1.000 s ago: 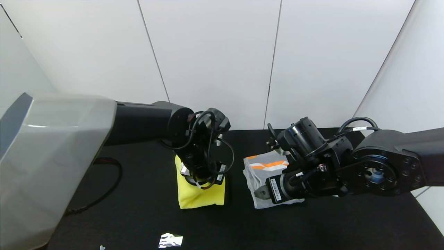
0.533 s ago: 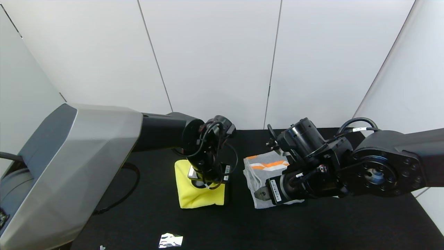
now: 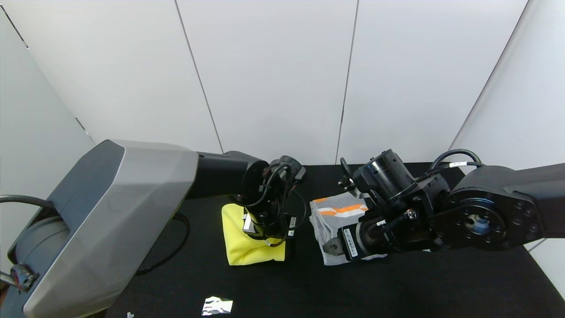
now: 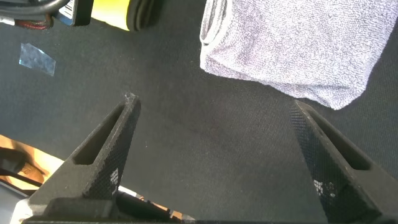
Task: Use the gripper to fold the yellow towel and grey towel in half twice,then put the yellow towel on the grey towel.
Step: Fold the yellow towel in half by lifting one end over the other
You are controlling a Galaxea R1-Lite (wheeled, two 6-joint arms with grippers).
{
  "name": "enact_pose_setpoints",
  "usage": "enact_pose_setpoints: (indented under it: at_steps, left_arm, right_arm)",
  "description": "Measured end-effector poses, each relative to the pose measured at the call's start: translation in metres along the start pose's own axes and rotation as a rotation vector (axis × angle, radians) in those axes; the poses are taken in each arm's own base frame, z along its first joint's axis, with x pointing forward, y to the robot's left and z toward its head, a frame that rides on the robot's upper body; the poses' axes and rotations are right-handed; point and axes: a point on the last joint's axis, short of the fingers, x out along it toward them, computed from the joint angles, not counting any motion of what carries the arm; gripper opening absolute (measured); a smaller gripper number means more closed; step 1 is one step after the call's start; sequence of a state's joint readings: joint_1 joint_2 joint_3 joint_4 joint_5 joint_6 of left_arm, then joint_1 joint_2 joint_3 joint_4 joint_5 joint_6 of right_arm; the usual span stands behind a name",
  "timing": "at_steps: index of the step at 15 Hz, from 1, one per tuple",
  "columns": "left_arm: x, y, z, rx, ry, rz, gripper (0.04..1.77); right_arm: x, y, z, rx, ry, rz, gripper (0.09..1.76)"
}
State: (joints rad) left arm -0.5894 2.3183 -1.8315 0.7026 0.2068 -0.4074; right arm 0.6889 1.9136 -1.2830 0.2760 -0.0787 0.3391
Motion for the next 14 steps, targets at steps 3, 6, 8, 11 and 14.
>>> enact_pose_setpoints:
  at_steps: [3,6,8,11,14]
  left_arm:
    - [-0.005,0.0,0.0,0.009,-0.004,-0.005,1.07]
    - [-0.019,0.001,0.006,0.001,-0.039,-0.024,1.27]
    - [-0.032,0.003,0.008,-0.003,-0.052,-0.032,1.38]
    - [-0.052,0.006,0.01,-0.005,-0.037,-0.035,1.48]
    - [-0.065,0.009,0.013,-0.013,-0.047,-0.046,1.55]
  right_arm:
    - [-0.001,0.002,-0.001,-0.004,0.0,0.003,1.71]
    - [-0.001,0.003,-0.001,-0.007,0.001,0.005,1.71]
    - [0.0,0.003,-0.002,-0.009,0.003,0.002,1.71]
    - [0.0,0.004,-0.003,-0.011,0.005,0.001,1.71]
    - [0.0,0.004,-0.003,-0.012,0.006,0.001,1.71]
